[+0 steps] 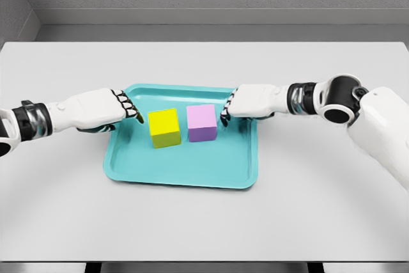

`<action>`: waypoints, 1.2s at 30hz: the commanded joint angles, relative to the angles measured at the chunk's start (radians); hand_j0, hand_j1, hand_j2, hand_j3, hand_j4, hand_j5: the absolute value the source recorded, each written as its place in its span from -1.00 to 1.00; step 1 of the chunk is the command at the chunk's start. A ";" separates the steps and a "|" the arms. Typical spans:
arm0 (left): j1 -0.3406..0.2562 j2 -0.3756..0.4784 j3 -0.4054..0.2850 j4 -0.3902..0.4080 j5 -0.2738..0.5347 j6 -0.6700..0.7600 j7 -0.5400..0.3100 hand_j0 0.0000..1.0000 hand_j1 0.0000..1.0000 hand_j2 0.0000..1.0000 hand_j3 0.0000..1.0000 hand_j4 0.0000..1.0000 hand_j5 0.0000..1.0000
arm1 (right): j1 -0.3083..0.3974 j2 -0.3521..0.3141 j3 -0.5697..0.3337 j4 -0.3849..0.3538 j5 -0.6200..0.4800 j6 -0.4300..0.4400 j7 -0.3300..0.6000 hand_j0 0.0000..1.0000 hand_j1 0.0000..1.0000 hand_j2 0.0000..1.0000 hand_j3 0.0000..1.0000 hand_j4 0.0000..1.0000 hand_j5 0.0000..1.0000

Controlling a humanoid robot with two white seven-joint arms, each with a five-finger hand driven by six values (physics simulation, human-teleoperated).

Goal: Push two cubes

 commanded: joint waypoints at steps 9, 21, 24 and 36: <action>-0.005 0.060 0.031 0.021 0.020 0.002 0.002 0.46 0.46 0.46 0.46 0.46 0.46 | -0.009 0.037 0.002 0.037 -0.001 0.002 0.000 0.21 0.21 0.21 0.21 0.21 0.21; -0.005 0.082 0.055 0.028 0.036 0.002 0.004 0.46 0.46 0.46 0.46 0.46 0.46 | -0.008 0.060 0.005 0.017 0.001 0.002 0.000 0.21 0.21 0.21 0.21 0.21 0.21; -0.005 0.142 0.071 0.060 0.065 0.002 0.004 0.47 0.47 0.47 0.47 0.47 0.47 | -0.009 0.060 0.005 0.017 0.001 0.002 0.000 0.21 0.21 0.21 0.21 0.21 0.21; -0.005 0.155 0.092 0.106 0.085 0.002 0.004 0.52 0.52 0.52 0.52 0.52 0.52 | -0.012 0.070 0.005 0.052 0.027 0.002 0.000 0.21 0.21 0.21 0.21 0.21 0.21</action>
